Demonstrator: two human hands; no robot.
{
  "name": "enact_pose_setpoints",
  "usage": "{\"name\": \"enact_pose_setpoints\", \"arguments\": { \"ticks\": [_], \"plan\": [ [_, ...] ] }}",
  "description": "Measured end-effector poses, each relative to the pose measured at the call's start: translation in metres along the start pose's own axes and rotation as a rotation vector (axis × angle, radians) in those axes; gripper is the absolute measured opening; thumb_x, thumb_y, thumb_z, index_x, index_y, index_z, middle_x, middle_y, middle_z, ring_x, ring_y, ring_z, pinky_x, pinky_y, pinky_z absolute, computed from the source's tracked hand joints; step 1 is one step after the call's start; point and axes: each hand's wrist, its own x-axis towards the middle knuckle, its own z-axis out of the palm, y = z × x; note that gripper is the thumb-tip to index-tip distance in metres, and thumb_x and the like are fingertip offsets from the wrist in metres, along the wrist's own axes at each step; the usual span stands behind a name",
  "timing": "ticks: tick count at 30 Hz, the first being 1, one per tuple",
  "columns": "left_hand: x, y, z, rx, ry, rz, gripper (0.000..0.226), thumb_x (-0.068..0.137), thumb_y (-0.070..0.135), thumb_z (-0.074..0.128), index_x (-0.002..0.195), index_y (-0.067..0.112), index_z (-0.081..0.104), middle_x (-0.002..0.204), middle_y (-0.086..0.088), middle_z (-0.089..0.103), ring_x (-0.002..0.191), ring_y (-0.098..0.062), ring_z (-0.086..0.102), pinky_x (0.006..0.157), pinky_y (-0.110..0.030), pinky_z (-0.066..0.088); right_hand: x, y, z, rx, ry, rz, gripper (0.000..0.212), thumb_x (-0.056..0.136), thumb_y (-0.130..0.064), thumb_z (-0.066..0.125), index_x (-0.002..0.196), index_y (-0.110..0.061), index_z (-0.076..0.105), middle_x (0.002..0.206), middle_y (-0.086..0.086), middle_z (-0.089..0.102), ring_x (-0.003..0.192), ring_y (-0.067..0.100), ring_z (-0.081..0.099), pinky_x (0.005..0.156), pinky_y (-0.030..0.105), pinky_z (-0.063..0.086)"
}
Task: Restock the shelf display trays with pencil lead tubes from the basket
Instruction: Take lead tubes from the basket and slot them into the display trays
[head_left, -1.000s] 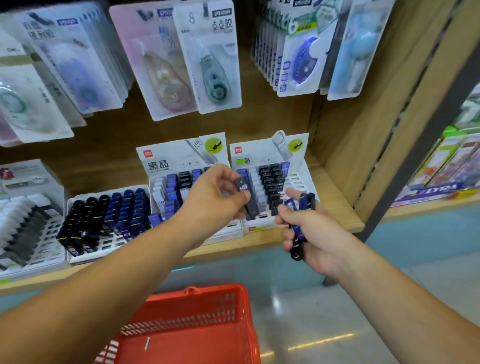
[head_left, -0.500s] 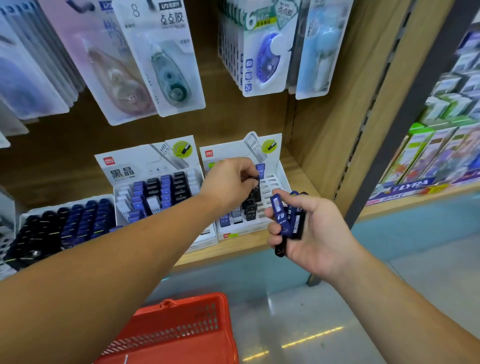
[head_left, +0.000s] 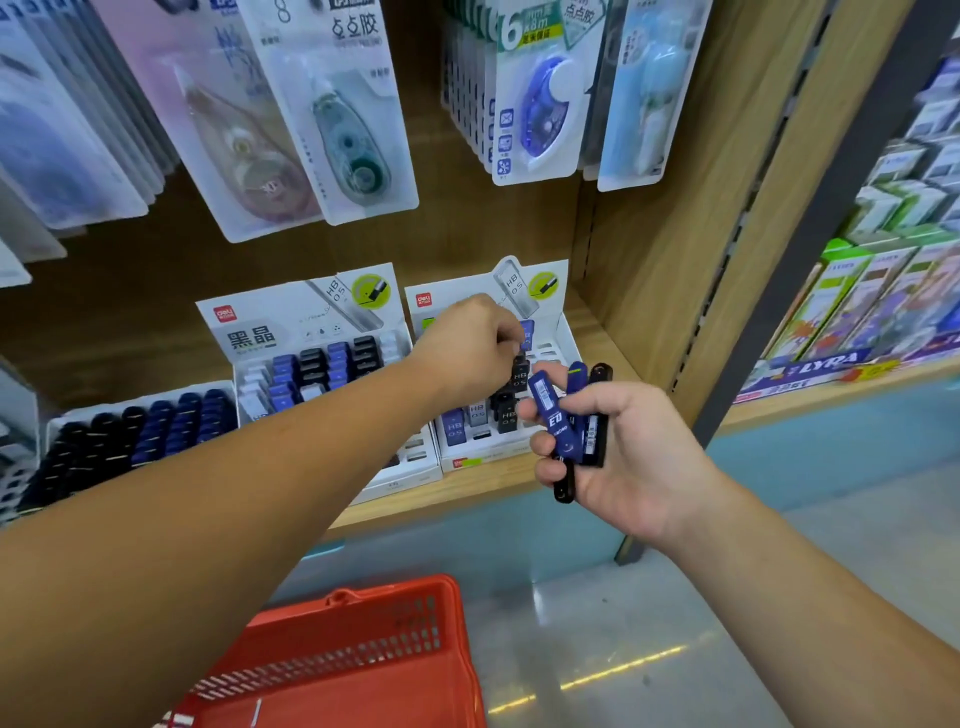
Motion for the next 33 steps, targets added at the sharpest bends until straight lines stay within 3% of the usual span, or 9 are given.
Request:
{"name": "enact_pose_setpoints", "arguments": {
  "ticks": [7, 10, 14, 17, 20, 24, 28, 30, 33],
  "plan": [
    [-0.09, -0.012, -0.039, -0.606, -0.067, -0.311, 0.032, 0.094, 0.04, 0.074, 0.091, 0.008, 0.072, 0.06, 0.004, 0.067, 0.045, -0.002, 0.057, 0.044, -0.018, 0.041, -0.001, 0.023, 0.04, -0.264, -0.134, -0.056, 0.029, 0.099, 0.012, 0.045, 0.113, -0.005, 0.065, 0.097, 0.02, 0.074, 0.074, 0.026, 0.07, 0.049, 0.029, 0.039],
    [-0.127, -0.034, -0.059, -0.814, -0.006, -0.401, 0.038, 0.089, 0.034, 0.081, 0.1, 0.001, 0.068, 0.066, -0.003, 0.067, 0.047, -0.004, 0.056, 0.047, -0.023, 0.04, -0.004, 0.035, 0.069, -0.361, -0.182, -0.052, 0.028, 0.1, 0.009, 0.049, 0.114, -0.006, 0.067, 0.091, 0.017, 0.075, 0.082, 0.025, 0.075, 0.053, 0.03, 0.043],
    [-0.169, -0.074, -0.082, -0.918, 0.122, -0.444, 0.029, 0.088, 0.026, 0.081, 0.086, 0.011, 0.057, 0.071, -0.007, 0.068, 0.051, -0.008, 0.054, 0.049, -0.022, 0.04, -0.002, 0.059, 0.107, -0.453, -0.144, 0.019, 0.018, 0.103, 0.003, 0.05, 0.115, -0.003, 0.062, 0.096, 0.016, 0.078, 0.083, 0.03, 0.077, 0.055, 0.031, 0.046],
    [-0.202, -0.098, -0.092, -1.044, 0.135, -0.467, 0.023, 0.101, 0.021, 0.067, 0.094, 0.009, 0.048, 0.093, -0.021, 0.078, 0.07, -0.021, 0.073, 0.06, -0.031, 0.057, 0.003, 0.077, 0.13, -0.465, -0.077, 0.076, 0.015, 0.107, -0.002, 0.047, 0.12, -0.005, 0.054, 0.088, 0.015, 0.074, 0.065, 0.032, 0.072, 0.044, 0.031, 0.047],
    [-0.232, -0.116, -0.094, -1.114, 0.061, -0.493, 0.023, 0.105, 0.026, 0.06, 0.103, 0.008, 0.046, 0.088, -0.025, 0.076, 0.078, -0.033, 0.077, 0.064, -0.039, 0.063, 0.01, 0.094, 0.155, -0.586, -0.086, 0.108, 0.017, 0.105, -0.006, 0.05, 0.12, -0.006, 0.056, 0.083, 0.012, 0.069, 0.051, 0.022, 0.056, 0.041, 0.026, 0.035],
    [-0.247, -0.145, -0.102, -1.099, 0.074, -0.518, 0.017, 0.107, 0.021, 0.055, 0.101, 0.011, 0.043, 0.092, -0.025, 0.076, 0.084, -0.038, 0.078, 0.065, -0.043, 0.064, 0.023, 0.12, 0.188, -0.629, -0.127, 0.182, 0.022, 0.101, -0.014, 0.049, 0.118, -0.009, 0.062, 0.075, 0.006, 0.061, 0.047, 0.015, 0.035, 0.04, 0.021, 0.018],
    [-0.256, -0.173, -0.119, -1.079, 0.148, -0.53, 0.017, 0.107, 0.022, 0.056, 0.102, 0.01, 0.045, 0.082, -0.02, 0.075, 0.075, -0.038, 0.077, 0.061, -0.042, 0.064, 0.033, 0.136, 0.203, -0.631, -0.127, 0.21, 0.037, 0.1, -0.048, 0.054, 0.108, -0.014, 0.066, 0.07, 0.004, 0.057, 0.046, 0.015, 0.035, 0.04, 0.02, 0.017],
    [-0.26, -0.191, -0.126, -0.901, 0.237, -0.516, 0.02, 0.106, 0.028, 0.058, 0.096, 0.011, 0.052, 0.068, -0.008, 0.069, 0.053, -0.024, 0.068, 0.045, -0.029, 0.053, 0.039, 0.14, 0.205, -0.609, -0.107, 0.213, 0.048, 0.099, -0.058, 0.053, 0.108, -0.014, 0.068, 0.069, 0.005, 0.058, 0.047, 0.016, 0.037, 0.04, 0.019, 0.018],
    [-0.262, -0.221, -0.134, -0.463, 0.392, -0.442, 0.025, 0.104, 0.033, 0.06, 0.085, 0.016, 0.065, 0.056, 0.006, 0.053, 0.045, -0.008, 0.046, 0.047, -0.026, 0.039, 0.044, 0.142, 0.208, -0.588, -0.113, 0.198, 0.046, 0.1, -0.055, 0.054, 0.11, -0.013, 0.068, 0.068, 0.005, 0.057, 0.048, 0.016, 0.038, 0.04, 0.02, 0.018]
  ]
}}
